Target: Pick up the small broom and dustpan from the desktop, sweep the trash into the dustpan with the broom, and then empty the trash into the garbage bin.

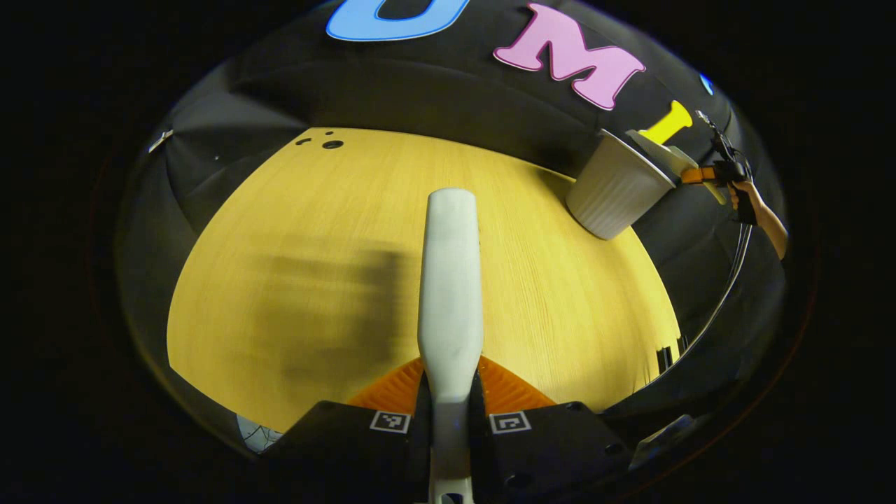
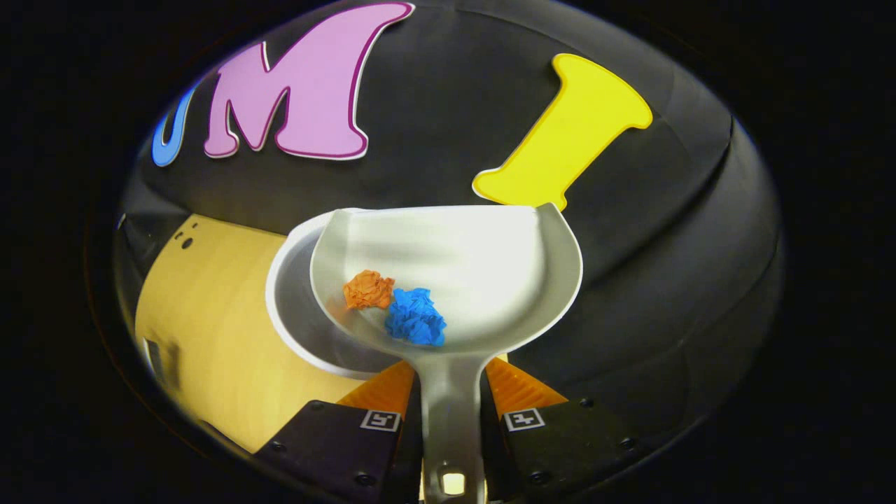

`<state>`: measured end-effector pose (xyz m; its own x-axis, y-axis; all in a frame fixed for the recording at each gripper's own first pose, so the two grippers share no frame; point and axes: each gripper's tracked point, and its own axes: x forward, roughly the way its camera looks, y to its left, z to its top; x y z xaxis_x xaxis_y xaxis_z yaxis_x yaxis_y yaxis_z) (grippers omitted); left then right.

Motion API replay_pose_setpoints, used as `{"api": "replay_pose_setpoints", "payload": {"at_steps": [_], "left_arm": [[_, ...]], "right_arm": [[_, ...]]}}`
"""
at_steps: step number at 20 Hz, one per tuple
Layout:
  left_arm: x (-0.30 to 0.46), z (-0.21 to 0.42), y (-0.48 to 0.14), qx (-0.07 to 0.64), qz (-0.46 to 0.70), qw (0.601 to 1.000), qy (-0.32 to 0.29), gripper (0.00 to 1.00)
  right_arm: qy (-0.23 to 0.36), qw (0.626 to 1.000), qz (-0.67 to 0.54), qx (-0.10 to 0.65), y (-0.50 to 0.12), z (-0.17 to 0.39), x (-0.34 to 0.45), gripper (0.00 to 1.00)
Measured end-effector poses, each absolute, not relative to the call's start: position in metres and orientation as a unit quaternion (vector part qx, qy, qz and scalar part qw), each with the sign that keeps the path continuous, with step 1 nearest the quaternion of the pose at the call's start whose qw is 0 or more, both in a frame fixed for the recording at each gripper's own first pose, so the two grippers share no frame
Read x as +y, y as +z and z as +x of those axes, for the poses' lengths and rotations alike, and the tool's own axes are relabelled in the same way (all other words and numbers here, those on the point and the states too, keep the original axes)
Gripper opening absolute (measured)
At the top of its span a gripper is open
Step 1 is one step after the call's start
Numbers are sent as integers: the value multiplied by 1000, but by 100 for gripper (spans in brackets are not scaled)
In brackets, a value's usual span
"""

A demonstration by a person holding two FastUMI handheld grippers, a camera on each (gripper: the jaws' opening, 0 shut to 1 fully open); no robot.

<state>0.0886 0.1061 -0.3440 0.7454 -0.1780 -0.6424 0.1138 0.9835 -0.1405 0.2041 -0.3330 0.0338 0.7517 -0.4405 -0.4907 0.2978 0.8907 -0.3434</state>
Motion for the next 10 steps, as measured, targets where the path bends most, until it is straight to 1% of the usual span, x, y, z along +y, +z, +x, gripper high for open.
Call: {"api": "replay_pose_setpoints", "payload": {"at_steps": [4,5,6,9,10], "left_arm": [[116,85,-342,350,-61,932,-67,27],[117,85,-341,349,-60,933,-66,25],[119,84,-341,350,-57,933,-64,27],[120,85,-339,349,-55,934,-60,27],[119,85,-338,349,-56,933,-60,27]], "right_arm": [[-216,906,-217,293,28,215,-336,39],[-215,899,-241,295,27,215,-336,34],[-211,895,-256,297,24,220,-334,39],[-207,879,-306,300,34,219,-335,39],[-208,871,-328,301,37,219,-335,37]]}}
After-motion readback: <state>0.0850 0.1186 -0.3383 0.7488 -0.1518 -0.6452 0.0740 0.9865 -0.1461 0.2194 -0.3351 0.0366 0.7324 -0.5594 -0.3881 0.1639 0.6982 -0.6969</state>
